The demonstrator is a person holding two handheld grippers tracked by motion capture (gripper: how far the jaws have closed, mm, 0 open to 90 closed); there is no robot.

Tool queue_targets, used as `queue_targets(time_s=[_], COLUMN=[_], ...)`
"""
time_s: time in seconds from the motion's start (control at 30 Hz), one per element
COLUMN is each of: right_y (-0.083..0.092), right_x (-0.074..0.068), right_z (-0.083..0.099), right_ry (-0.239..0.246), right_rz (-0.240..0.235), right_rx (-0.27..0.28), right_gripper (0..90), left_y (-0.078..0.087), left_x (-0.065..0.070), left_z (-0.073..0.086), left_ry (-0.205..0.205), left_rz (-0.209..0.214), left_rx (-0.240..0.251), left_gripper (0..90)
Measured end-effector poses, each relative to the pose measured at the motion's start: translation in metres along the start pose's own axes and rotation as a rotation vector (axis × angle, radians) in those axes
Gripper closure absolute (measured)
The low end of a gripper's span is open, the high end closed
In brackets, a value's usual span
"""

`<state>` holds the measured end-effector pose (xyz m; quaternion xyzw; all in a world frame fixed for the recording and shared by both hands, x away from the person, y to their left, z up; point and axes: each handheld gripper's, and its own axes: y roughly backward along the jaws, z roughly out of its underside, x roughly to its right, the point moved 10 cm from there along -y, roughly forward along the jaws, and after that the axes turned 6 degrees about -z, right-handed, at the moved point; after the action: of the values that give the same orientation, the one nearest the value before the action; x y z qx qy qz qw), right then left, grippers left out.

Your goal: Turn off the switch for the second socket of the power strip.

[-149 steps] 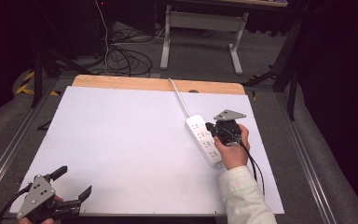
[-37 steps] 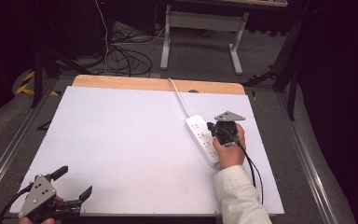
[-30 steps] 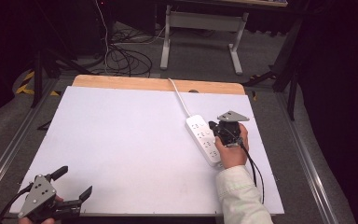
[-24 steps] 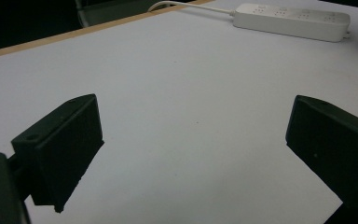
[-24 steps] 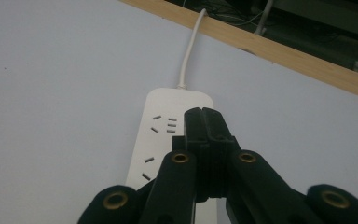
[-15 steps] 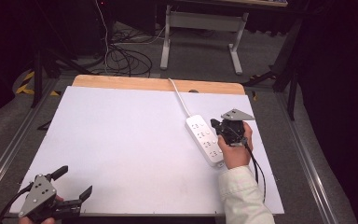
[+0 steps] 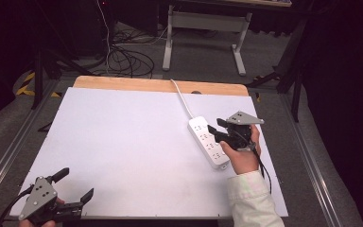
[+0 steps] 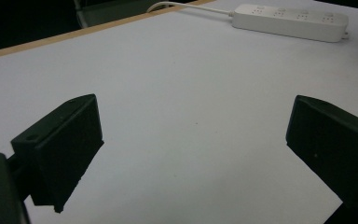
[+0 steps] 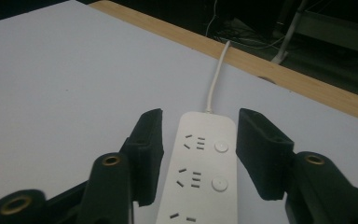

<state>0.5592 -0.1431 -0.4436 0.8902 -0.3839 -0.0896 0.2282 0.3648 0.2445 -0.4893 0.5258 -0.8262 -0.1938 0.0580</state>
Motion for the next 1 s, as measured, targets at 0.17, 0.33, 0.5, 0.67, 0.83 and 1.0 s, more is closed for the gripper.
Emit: queue_targets(time_s=[0.17, 0.33, 0.5, 0.67, 0.83, 1.0], right_y=[0.013, 0.025, 0.036, 0.049, 0.056, 0.061], right_x=[-0.009, -0.022, -0.034, -0.042, -0.049, -0.053], right_z=[-0.005, -0.007, -0.002, 0.005, 0.022, 0.036], right_ry=[0.004, -0.005, 0.000, 0.006, 0.012, 0.009], right_rz=[-0.036, -0.100, -0.143, -0.179, -0.226, -0.252], right_rx=[0.015, 0.038, 0.029, 0.031, 0.019, 0.033], right_gripper=[40.6, 31.2, 26.3, 21.4, 19.6, 19.6], left_y=[-0.001, -0.001, -0.001, -0.001, -0.001, -0.001], left_x=[0.000, 0.001, 0.000, 0.000, 0.001, 0.002], left_z=[0.000, 0.000, -0.001, -0.001, -0.001, -0.001], left_ry=[0.000, 0.004, 0.003, -0.001, 0.005, 0.006], left_rz=[0.003, 0.007, 0.005, 0.005, 0.009, 0.010], left_rx=[0.001, 0.002, 0.004, 0.002, 0.002, 0.002], left_gripper=[4.1, 4.1, 4.1, 4.1, 4.1, 4.1])
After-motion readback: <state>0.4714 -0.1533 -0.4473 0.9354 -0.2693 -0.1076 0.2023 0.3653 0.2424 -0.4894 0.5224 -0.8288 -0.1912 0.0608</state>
